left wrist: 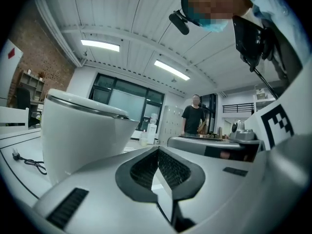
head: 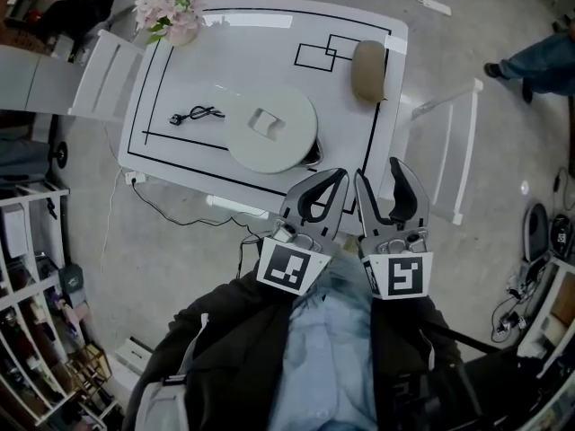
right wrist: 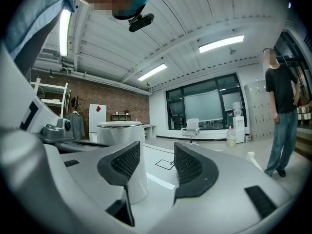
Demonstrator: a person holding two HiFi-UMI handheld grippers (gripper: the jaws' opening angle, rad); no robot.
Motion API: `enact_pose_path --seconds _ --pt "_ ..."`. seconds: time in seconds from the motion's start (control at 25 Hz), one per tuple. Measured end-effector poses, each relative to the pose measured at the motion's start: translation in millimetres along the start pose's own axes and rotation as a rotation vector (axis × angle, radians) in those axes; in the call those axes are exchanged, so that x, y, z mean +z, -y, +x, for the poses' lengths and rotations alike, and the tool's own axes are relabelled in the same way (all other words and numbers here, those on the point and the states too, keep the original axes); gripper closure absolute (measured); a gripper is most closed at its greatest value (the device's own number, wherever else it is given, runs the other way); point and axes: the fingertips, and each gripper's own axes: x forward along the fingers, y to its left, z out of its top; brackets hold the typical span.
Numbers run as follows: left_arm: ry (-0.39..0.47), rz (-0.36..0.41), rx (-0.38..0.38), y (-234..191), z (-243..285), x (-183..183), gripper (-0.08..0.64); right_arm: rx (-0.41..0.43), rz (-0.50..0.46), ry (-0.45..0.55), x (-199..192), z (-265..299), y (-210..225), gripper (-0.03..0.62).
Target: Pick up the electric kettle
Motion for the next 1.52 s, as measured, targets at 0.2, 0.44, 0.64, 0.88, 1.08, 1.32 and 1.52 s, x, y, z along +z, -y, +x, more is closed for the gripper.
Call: enact_pose_path --seconds 0.2,0.44,0.64,0.88,1.08,1.32,1.52 --pt "0.032 -0.026 0.084 -7 8 7 0.555 0.087 -0.020 -0.005 5 10 -1 0.367" --pt "0.093 -0.064 0.278 -35 -2 12 0.555 0.168 -0.041 0.022 17 10 5 0.367" --pt "0.122 -0.090 0.403 -55 -20 13 0.555 0.244 -0.043 0.000 12 13 0 0.365" --pt "0.128 -0.092 0.452 -51 -32 7 0.555 0.332 -0.049 -0.008 6 17 -14 0.367" --pt "0.128 -0.091 0.500 -60 -46 4 0.555 0.350 -0.059 -0.018 5 29 -20 0.367" --pt "0.128 -0.027 0.549 -67 -65 9 0.555 0.344 -0.083 -0.037 3 49 -23 0.429" --pt "0.140 -0.048 0.615 -89 -86 12 0.555 0.341 -0.088 -0.045 3 67 -31 0.537"
